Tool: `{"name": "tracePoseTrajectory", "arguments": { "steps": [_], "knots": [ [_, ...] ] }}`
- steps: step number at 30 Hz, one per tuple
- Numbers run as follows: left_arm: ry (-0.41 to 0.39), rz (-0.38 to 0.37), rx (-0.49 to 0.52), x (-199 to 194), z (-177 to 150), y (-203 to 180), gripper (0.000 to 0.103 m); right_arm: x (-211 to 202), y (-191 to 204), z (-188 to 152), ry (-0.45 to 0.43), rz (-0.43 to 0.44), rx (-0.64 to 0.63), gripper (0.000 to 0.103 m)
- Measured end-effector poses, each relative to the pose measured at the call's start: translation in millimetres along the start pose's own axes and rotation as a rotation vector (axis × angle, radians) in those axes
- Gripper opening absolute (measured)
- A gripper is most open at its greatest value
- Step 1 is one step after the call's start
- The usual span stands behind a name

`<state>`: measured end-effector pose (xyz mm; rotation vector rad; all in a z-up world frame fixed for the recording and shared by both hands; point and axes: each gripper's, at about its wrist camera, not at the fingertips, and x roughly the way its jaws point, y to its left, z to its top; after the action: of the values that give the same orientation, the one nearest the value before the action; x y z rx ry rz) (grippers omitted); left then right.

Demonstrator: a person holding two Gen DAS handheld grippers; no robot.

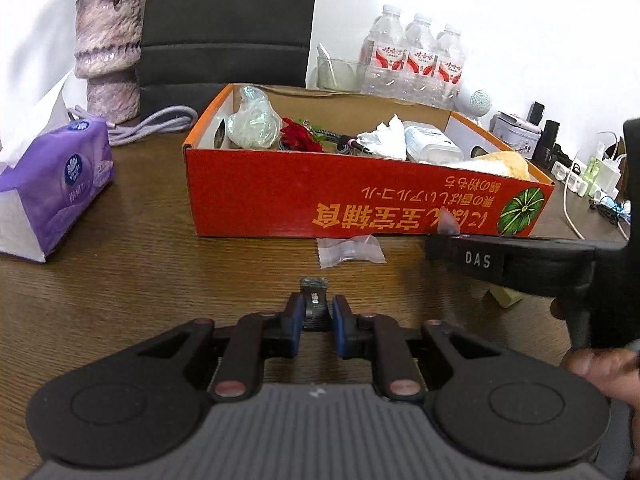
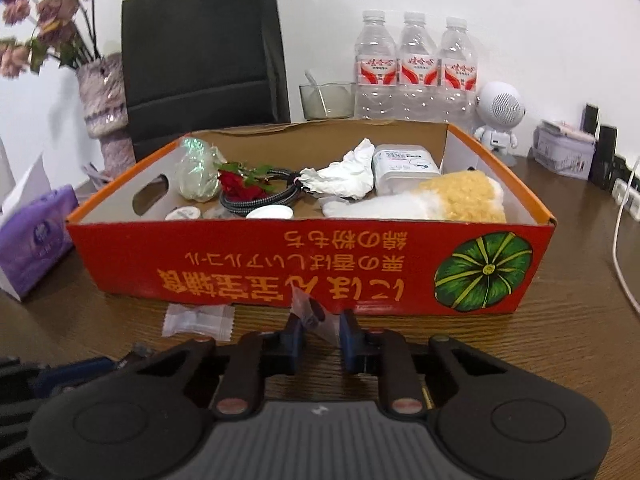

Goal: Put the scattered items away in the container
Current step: 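Grasp a clear wrapper with the right tool while the left holds the black packet, then carry the black packet and wrapper over the box and release them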

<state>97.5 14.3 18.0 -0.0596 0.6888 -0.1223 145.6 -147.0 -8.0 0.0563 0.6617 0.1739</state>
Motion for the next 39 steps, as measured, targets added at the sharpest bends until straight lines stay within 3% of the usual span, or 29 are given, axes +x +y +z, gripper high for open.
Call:
{"name": "tracePoseTrajectory", "arguments": {
  "steps": [3, 4, 6, 8, 13, 19, 28, 39],
  "knots": [
    [-0.004, 0.000, 0.006, -1, 0, -1, 0.016, 0, -2, 0, 0.003, 0.021, 0.011, 0.004],
    [-0.007, 0.002, 0.007, -2, 1, -1, 0.015, 0, -3, 0, 0.006, 0.033, 0.015, 0.004],
    [-0.022, 0.004, 0.013, -6, 1, -2, 0.006, -1, -2, -1, 0.010, 0.051, 0.010, 0.003],
    [-0.040, 0.008, 0.023, -9, 1, -3, 0.003, -13, 1, -2, -0.004, 0.062, 0.007, 0.003],
    [-0.107, 0.045, 0.078, -26, -12, -10, 0.001, -79, 2, -14, -0.112, 0.085, -0.032, 0.003],
    [-0.158, 0.020, 0.001, -87, -49, -22, 0.001, -144, -19, -64, -0.138, 0.118, -0.025, 0.003],
    [-0.357, -0.004, 0.020, -167, -106, -57, 0.001, -191, -19, -113, -0.162, 0.142, -0.057, 0.003],
    [-0.425, -0.020, 0.041, -196, -111, -69, 0.001, -223, -26, -120, -0.220, 0.167, -0.055, 0.003]
  ]
}}
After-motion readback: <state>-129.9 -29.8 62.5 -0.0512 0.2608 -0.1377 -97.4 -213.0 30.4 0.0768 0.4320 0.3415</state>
